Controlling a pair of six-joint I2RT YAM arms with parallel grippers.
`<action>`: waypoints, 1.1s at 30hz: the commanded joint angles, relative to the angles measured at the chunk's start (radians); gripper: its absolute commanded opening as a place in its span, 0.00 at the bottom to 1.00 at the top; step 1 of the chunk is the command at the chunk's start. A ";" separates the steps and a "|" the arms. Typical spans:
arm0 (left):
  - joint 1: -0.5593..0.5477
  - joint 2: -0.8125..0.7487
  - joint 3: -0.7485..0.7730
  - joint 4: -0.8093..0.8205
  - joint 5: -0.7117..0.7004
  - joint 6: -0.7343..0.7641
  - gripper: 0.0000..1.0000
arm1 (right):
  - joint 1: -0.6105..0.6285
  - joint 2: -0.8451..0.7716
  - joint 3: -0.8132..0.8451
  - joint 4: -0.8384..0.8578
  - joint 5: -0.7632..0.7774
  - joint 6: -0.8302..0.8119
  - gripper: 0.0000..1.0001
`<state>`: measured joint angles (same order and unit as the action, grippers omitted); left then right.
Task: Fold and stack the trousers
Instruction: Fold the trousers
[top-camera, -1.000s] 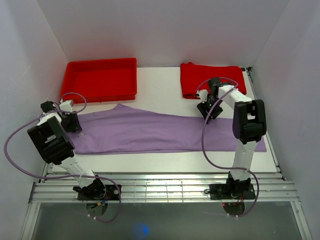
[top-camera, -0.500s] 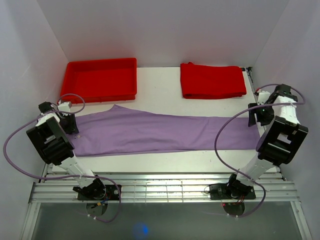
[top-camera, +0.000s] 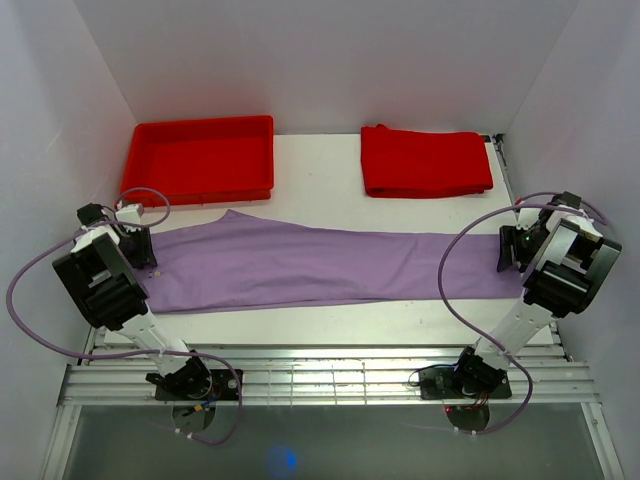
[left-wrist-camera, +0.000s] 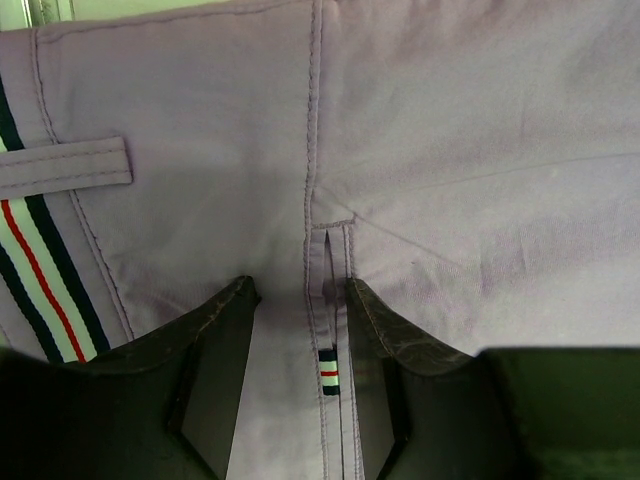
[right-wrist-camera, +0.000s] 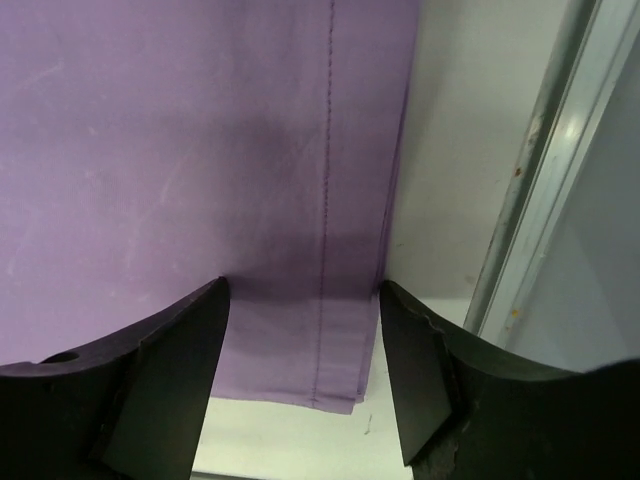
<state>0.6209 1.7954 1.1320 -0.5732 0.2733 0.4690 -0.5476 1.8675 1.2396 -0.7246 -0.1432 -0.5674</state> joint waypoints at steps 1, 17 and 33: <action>0.016 -0.005 -0.003 -0.070 -0.025 0.002 0.54 | -0.003 0.024 -0.035 0.051 -0.024 0.015 0.68; 0.014 -0.024 -0.011 -0.080 0.026 -0.009 0.54 | -0.005 -0.039 0.009 -0.104 -0.187 -0.017 0.09; -0.138 -0.149 -0.120 -0.100 0.096 -0.021 0.53 | -0.133 -0.160 0.241 -0.275 -0.131 -0.223 0.08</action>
<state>0.5343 1.7092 1.0473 -0.6365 0.3279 0.4637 -0.6621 1.7397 1.4067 -0.9310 -0.2573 -0.7303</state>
